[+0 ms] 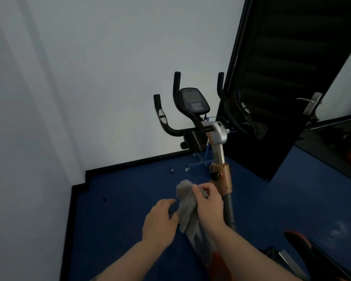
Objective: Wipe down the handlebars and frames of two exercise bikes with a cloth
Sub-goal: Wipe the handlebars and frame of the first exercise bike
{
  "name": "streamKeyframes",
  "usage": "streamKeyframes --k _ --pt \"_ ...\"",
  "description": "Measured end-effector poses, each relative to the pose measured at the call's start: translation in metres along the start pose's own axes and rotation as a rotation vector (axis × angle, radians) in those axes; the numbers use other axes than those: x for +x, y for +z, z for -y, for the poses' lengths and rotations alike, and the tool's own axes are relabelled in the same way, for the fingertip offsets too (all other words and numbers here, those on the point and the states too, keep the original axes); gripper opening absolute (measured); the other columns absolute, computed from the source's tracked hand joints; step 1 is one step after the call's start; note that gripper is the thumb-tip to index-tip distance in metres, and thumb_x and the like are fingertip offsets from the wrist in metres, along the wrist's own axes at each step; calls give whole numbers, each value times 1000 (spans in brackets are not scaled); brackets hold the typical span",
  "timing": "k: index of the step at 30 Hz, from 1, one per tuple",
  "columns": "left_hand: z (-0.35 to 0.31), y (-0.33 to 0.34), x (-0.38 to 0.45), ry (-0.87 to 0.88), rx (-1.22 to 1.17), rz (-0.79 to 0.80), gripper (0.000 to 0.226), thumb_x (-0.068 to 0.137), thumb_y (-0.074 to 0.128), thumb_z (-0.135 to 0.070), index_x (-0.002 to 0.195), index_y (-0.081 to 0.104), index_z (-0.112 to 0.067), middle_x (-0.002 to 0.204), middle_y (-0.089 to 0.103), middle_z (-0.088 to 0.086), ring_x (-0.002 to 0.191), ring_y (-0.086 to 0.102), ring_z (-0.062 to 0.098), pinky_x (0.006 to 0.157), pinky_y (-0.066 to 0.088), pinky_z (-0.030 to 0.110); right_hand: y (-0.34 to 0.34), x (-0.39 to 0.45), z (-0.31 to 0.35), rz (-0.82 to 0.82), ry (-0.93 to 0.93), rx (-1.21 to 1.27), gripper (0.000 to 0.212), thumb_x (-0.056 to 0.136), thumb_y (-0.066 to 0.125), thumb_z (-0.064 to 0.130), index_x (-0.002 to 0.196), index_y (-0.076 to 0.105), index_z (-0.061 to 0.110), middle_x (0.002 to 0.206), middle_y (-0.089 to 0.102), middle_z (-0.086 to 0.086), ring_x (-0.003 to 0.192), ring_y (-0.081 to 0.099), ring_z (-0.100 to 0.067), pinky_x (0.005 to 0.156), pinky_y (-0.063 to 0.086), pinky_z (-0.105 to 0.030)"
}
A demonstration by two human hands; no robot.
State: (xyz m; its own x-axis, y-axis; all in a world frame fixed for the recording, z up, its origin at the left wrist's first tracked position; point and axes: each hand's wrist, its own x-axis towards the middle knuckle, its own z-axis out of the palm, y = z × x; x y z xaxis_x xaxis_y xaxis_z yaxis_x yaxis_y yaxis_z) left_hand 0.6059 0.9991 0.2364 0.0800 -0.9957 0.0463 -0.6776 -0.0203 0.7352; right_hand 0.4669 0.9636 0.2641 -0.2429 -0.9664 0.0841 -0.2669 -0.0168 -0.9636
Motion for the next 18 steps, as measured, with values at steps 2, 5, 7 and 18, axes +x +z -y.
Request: streamKeyframes --k 2,5,7,18 --pt "-7 3 24 24 -50 -7 44 95 51 -31 138 45 -30 141 45 -15 123 46 4 102 40 25 -5 32 8 -51 9 29 10 91 62 30 87 59 20 81 62 5 74 59 -4 59 42 -15" --pt "-21 1 70 46 -150 -57 41 95 52 -27 136 48 -29 138 48 -15 122 46 3 102 39 24 -16 88 26 -199 46 122 11 90 62 31 90 59 20 85 62 6 79 60 -9 61 43 -21" --pt "-34 -4 103 40 -214 -126 37 96 52 -24 133 51 -30 132 51 -14 114 47 3 94 38 21 -21 123 44 -271 -52 138 11 91 60 30 91 58 20 78 61 12 76 60 -6 58 42 -16" --pt "-53 2 218 -88 -481 -334 28 97 48 -14 117 59 -28 118 60 -13 102 53 -5 79 37 10 21 219 26 304 -589 -505 20 94 50 41 83 58 28 78 58 14 79 49 -5 79 37 -30"
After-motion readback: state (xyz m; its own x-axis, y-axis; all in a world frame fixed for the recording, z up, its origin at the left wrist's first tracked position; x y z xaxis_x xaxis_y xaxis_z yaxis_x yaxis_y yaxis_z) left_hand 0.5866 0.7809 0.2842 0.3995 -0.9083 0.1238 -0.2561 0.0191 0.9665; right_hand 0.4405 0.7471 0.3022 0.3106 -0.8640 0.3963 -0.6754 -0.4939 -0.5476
